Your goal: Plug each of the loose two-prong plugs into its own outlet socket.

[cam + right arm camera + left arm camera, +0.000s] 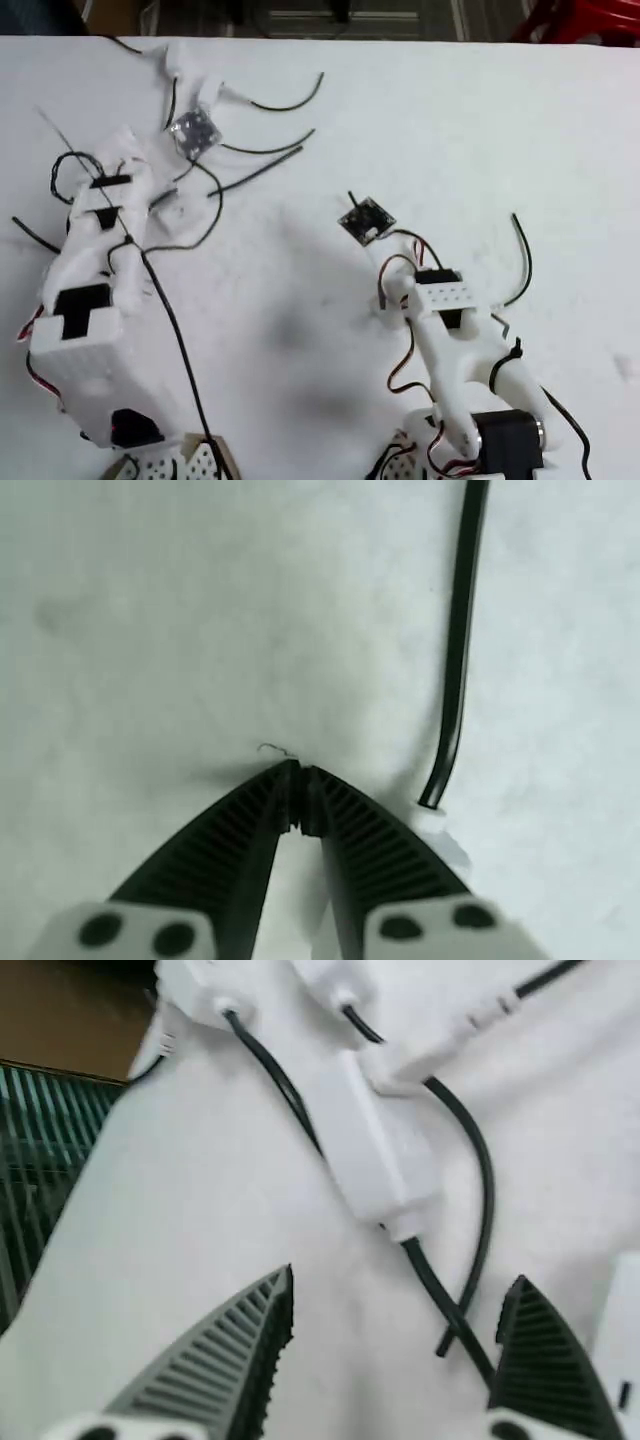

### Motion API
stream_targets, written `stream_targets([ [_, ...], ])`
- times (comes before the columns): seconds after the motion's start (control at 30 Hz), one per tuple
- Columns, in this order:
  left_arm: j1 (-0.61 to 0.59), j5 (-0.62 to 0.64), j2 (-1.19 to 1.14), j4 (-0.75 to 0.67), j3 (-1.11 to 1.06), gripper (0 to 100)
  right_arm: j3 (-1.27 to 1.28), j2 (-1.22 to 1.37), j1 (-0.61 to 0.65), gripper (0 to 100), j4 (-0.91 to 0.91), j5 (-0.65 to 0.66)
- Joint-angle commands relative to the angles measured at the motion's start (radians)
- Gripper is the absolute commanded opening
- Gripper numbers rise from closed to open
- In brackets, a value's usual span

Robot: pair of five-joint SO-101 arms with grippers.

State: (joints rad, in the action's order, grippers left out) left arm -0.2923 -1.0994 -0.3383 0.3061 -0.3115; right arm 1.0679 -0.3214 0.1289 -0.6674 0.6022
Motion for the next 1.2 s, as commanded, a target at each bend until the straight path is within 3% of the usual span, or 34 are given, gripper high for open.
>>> stream_targets([
  [0.0,0.008,-0.006,-0.005,0.158,0.028,32,-0.009,-0.010,-0.027,1.9,0.044,-0.006],
  [0.17,0.062,-0.006,0.054,0.387,0.072,32,-0.009,-0.010,-0.027,1.9,0.044,-0.006],
  [0.5,0.249,0.031,0.401,0.842,0.052,32,-0.009,-0.010,-0.027,1.9,0.044,-0.003],
  [0.63,0.348,0.187,0.455,0.850,-0.040,32,-0.009,-0.010,-0.027,1.9,0.044,-0.003],
  [0.77,0.398,0.221,0.467,0.753,-0.149,32,-0.009,-0.010,-0.030,1.9,0.044,-0.008],
  [0.87,0.344,0.238,0.469,0.715,-0.146,32,-0.009,-0.012,-0.031,1.9,0.044,-0.008],
  [1.07,0.102,0.354,0.587,0.732,-0.069,32,-0.009,-0.010,-0.028,1.9,0.044,-0.008],
  [1.17,0.022,0.190,0.645,0.815,-0.069,32,-0.009,-0.010,-0.028,1.9,0.044,-0.008],
])
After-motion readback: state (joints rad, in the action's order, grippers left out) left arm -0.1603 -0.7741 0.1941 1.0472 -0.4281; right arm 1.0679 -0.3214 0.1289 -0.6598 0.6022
